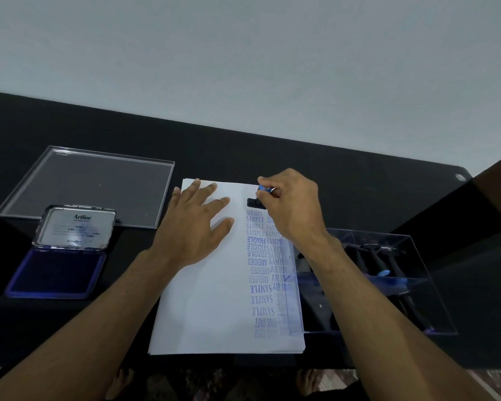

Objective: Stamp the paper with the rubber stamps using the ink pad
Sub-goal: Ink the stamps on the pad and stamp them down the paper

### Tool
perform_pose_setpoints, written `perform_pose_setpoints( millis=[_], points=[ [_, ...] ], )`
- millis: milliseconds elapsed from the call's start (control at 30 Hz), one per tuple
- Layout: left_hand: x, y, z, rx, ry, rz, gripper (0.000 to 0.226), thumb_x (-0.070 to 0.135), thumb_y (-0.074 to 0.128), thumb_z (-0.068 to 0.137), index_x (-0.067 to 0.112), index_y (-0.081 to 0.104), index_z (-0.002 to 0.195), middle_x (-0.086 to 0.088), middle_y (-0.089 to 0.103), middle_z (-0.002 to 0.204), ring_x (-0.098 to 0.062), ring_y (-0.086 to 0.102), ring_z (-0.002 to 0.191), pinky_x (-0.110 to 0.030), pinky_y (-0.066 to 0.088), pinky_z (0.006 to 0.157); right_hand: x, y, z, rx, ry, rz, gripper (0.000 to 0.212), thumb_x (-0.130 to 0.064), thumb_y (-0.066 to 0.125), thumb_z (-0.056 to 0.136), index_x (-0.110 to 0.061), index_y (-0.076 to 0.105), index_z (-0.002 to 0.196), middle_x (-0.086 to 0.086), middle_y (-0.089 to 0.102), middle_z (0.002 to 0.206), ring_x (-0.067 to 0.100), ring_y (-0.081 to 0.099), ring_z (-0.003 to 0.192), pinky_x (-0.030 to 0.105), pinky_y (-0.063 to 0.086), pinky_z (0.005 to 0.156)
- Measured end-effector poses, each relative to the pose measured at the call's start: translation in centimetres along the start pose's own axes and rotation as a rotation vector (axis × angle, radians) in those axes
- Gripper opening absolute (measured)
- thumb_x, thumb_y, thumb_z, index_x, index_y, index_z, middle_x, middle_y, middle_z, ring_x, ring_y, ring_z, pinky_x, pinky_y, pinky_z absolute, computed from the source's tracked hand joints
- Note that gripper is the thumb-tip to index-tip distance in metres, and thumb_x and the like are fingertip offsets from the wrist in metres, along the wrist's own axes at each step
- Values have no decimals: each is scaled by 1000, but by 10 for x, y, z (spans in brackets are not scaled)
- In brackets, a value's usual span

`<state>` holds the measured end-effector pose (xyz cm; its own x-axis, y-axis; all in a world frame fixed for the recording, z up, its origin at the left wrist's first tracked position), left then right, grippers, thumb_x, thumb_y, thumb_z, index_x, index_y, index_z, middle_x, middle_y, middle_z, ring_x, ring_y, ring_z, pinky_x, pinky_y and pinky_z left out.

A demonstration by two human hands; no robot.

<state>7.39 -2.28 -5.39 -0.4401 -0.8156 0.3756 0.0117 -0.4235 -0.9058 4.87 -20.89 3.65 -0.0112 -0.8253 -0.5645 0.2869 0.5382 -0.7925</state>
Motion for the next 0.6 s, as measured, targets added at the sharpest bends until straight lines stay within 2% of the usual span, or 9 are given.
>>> perform_pose_setpoints(
  millis=[267,600],
  points=[
    [-1,2,0,-3,-9,9,75,73,20,90,32,54,143,-1,37,160,-25,19,153,-53,9,124,2,6,2,-22,10,-3,28,-22,70,90,-13,72,116,2,68,115,5,56,85,19,51,85],
    [-2,3,1,-22,-20,2,69,70,27,92,33,52,144,1,34,161,-24,16,154,-52,7,125,2,10,3,-57,5,-41,29,-23,69,91,-13,71,118,3,68,116,4,54,86,14,44,85]
  ],
)
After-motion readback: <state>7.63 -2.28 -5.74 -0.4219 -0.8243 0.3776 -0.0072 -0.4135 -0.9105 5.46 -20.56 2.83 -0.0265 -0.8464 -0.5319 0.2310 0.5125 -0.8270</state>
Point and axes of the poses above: each hand's wrist, its own z-axis towards the middle knuckle, its own y-axis out of the palm, x = y × z, the point moved 4 cm from there along z, towards the middle knuckle
